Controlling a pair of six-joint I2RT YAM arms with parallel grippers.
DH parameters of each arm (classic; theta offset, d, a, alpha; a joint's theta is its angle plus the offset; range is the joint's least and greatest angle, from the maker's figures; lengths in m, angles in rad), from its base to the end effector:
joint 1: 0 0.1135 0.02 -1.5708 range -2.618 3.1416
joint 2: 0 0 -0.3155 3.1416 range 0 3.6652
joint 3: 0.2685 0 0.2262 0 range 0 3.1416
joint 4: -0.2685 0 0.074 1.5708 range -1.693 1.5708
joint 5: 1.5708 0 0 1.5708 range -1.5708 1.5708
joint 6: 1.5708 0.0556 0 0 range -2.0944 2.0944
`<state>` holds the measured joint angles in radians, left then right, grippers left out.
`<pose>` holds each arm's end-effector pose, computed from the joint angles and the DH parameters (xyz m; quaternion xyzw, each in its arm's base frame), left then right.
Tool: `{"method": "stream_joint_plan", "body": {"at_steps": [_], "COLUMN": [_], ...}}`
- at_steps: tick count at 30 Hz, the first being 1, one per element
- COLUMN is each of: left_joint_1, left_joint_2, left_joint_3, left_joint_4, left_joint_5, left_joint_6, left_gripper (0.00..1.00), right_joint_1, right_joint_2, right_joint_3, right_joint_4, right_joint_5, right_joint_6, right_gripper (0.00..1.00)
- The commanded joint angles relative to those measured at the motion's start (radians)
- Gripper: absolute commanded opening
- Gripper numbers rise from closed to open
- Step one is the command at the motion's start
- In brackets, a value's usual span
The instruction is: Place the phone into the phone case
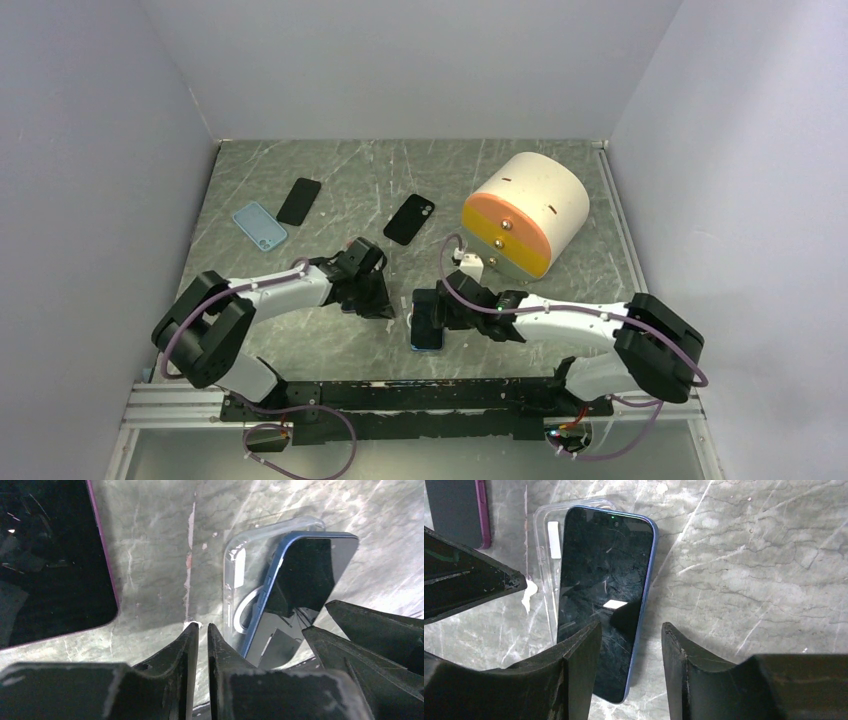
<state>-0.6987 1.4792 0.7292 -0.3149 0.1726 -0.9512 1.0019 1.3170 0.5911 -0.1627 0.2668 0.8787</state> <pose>0.1884 -0.1707 0.2103 -0.1000 0.9596 -0.2398 0.1079 0.1331 0.1810 0.2199 -0.0131 0.9350 0.1939 0.2967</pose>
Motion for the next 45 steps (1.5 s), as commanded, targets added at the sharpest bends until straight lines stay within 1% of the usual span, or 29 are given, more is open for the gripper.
{"method": "stream_joint_plan", "body": {"at_steps": [1,14,23,26,29,39,45], "left_joint_1": [0.002,0.002,0.002,0.002,0.002,0.001,0.001], "left_joint_2": [0.030,0.077,0.082,0.092,0.104,0.125,0.118], "left_joint_3": [0.011,0.017,-0.007,-0.001,0.001,0.023,0.024], "left_joint_4": [0.026,0.081,0.117,0.113,0.123,0.113,0.103], "left_joint_5": [-0.005,0.043,0.058,0.052,0.060,0.060,0.047], "left_joint_6": [0.016,0.017,-0.001,0.006,0.005,0.010,0.010], "left_gripper": [0.16,0.18,0.18,0.18,0.18,0.18,0.19], "right_joint_1": [-0.007,-0.007,-0.008,-0.007,-0.007,-0.006,-0.004], "right_joint_2": [0.030,0.109,0.128,0.132,0.137,0.159,0.122], "right_joint_3": [0.025,0.075,0.070,0.077,0.059,0.048,-0.007], "right_joint_4": [0.053,0.104,0.191,0.199,0.247,0.315,0.414], "right_joint_5": [-0.010,-0.035,-0.080,-0.076,-0.092,-0.086,-0.151], "right_joint_6": [-0.017,-0.078,-0.121,-0.161,-0.213,-0.300,-0.399], "right_gripper": [0.49,0.37,0.36,0.35,0.36,0.36,0.34]}}
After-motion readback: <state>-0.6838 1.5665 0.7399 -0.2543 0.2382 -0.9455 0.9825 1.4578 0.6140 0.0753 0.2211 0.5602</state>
